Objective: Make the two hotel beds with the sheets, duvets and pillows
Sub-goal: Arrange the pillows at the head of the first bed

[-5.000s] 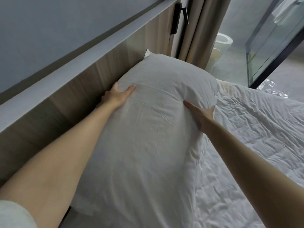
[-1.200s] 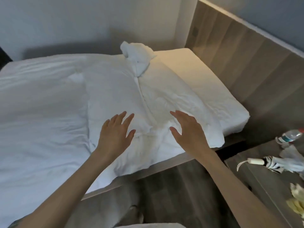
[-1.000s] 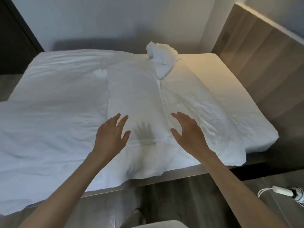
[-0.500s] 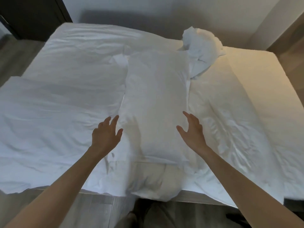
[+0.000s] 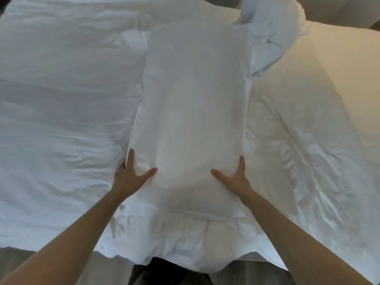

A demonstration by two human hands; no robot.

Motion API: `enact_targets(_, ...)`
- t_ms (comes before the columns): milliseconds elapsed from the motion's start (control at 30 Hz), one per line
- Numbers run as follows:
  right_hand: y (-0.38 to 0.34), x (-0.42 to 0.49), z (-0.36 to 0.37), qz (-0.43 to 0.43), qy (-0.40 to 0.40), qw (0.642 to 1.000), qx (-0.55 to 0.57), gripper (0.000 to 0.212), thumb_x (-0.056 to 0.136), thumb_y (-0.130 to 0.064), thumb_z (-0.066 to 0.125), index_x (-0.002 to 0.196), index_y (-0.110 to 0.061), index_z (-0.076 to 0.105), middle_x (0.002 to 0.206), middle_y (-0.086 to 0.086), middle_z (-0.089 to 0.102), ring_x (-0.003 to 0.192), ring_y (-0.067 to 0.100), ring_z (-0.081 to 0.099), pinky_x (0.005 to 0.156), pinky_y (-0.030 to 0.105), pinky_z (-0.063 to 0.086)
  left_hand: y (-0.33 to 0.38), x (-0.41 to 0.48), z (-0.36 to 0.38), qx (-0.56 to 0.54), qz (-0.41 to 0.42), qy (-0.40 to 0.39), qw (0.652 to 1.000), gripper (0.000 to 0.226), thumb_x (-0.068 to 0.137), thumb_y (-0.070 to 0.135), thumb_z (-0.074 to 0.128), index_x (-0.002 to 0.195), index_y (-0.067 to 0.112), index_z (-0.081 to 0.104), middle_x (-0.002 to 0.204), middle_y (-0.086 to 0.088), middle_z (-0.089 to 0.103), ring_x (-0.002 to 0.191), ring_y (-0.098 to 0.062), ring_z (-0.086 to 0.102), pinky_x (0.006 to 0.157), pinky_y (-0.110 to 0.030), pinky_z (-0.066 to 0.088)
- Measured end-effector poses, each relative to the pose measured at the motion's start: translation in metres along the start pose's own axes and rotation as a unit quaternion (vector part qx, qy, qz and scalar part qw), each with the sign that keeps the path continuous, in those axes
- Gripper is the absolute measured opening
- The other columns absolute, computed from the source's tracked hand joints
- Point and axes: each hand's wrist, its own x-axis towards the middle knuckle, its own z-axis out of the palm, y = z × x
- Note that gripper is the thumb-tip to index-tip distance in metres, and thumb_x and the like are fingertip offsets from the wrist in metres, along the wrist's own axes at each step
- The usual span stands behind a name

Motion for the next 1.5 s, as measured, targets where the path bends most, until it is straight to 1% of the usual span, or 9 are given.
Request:
enact_targets(233,-0.008,-0.014,0.012,-0.080,0.107,0.988,-0.073,0.105,0.075,-0.059,0.073,0.152,-0.035,0.006,0.142,0.010,0.049,0.125,0.034,0.050,0.099,0.040,0.039,0.000,0.006,-0.005,-0.048,0.018,0.030,0.998,0.117,0.071,0.067,0.070,0.154,0.024,0.000,0.157,-0.002,0.028,0.139,-0.032,0.035,0.112,-0.043,0.030)
enact_targets(433,-0.031,-0.061,0.000,-0.142,0.142,0.975,-0.098,0.090,0.083,-0.050,0.069,0.152,-0.030,0.015,0.142,0.006,0.050,0.123,0.035,0.051,0.099,0.039,0.039,0.007,-0.019,-0.024,-0.052,0.076,0.037,0.995,0.102,0.072,0.065,0.068,0.152,0.030,0.014,0.148,0.001,0.043,0.131,-0.033,0.046,0.105,-0.046,0.037)
enact_targets(733,0.013,-0.141,0.001,-0.104,0.089,0.985,-0.110,0.088,0.086,-0.050,0.065,0.152,-0.036,0.008,0.138,0.009,0.051,0.115,0.035,0.055,0.080,0.031,0.042,-0.031,-0.091,-0.036,-0.025,0.047,-0.039,0.998,0.095,0.080,0.050,0.071,0.152,0.023,0.016,0.150,-0.004,0.040,0.133,-0.034,0.042,0.107,-0.044,0.035)
enact_targets(1000,0.108,-0.163,0.020,0.022,-0.042,0.976,-0.212,0.094,0.091,-0.039,0.064,0.154,-0.024,-0.004,0.140,0.016,0.048,0.117,0.035,0.056,0.092,0.038,0.048,-0.090,-0.138,-0.007,0.092,0.003,-0.126,0.988,0.104,0.084,0.035,0.071,0.153,0.030,-0.007,0.136,-0.014,0.054,0.111,-0.033,0.058,0.088,-0.035,0.045)
enact_targets(1067,0.114,-0.157,0.013,0.039,-0.031,0.978,-0.203,0.093,0.089,-0.040,0.065,0.155,-0.023,0.002,0.145,0.020,0.041,0.125,0.037,0.049,0.101,0.042,0.044,-0.088,-0.132,-0.009,0.085,-0.006,-0.160,0.983,0.103,0.086,0.022,0.070,0.153,0.031,-0.008,0.136,-0.017,0.051,0.103,-0.031,0.057,0.081,-0.031,0.043)
enact_targets(1167,0.095,-0.146,0.003,-0.022,0.040,0.987,-0.152,0.084,0.090,-0.044,0.063,0.154,-0.027,0.012,0.148,0.019,0.033,0.134,0.035,0.039,0.109,0.048,0.036,-0.071,-0.114,-0.017,0.037,0.036,-0.113,0.992,0.090,0.085,0.010,0.063,0.155,0.026,0.008,0.143,-0.020,0.039,0.118,-0.034,0.051,0.093,-0.039,0.046)
enact_targets(1267,0.060,-0.131,-0.002,-0.077,0.092,0.989,-0.089,0.079,0.090,-0.045,0.062,0.153,-0.030,0.016,0.149,0.016,0.030,0.137,0.032,0.034,0.111,0.047,0.032,-0.039,-0.098,-0.022,-0.029,0.103,-0.028,0.994,0.070,0.094,0.019,0.057,0.154,0.020,0.020,0.150,-0.017,0.037,0.134,-0.033,0.040,0.107,-0.042,0.038)
enact_targets(1333,0.040,-0.114,-0.003,-0.084,0.098,0.991,-0.039,0.081,0.089,-0.049,0.062,0.153,-0.035,0.013,0.151,0.016,0.028,0.139,0.033,0.033,0.112,0.047,0.031,-0.016,-0.086,-0.022,-0.087,0.092,-0.005,0.992,0.064,0.098,0.029,0.052,0.153,0.020,0.022,0.154,-0.012,0.032,0.139,-0.029,0.034,0.111,-0.039,0.033)
enact_targets(1500,0.005,-0.057,-0.003,-0.054,0.092,0.994,0.037,0.096,0.081,-0.062,0.065,0.152,-0.037,0.006,0.152,0.012,0.033,0.137,0.033,0.038,0.113,0.047,0.032,0.020,-0.037,-0.013,-0.152,0.056,-0.005,0.987,0.077,0.095,0.053,0.049,0.155,0.025,0.009,0.160,0.001,0.018,0.146,-0.022,0.021,0.115,-0.036,0.021)
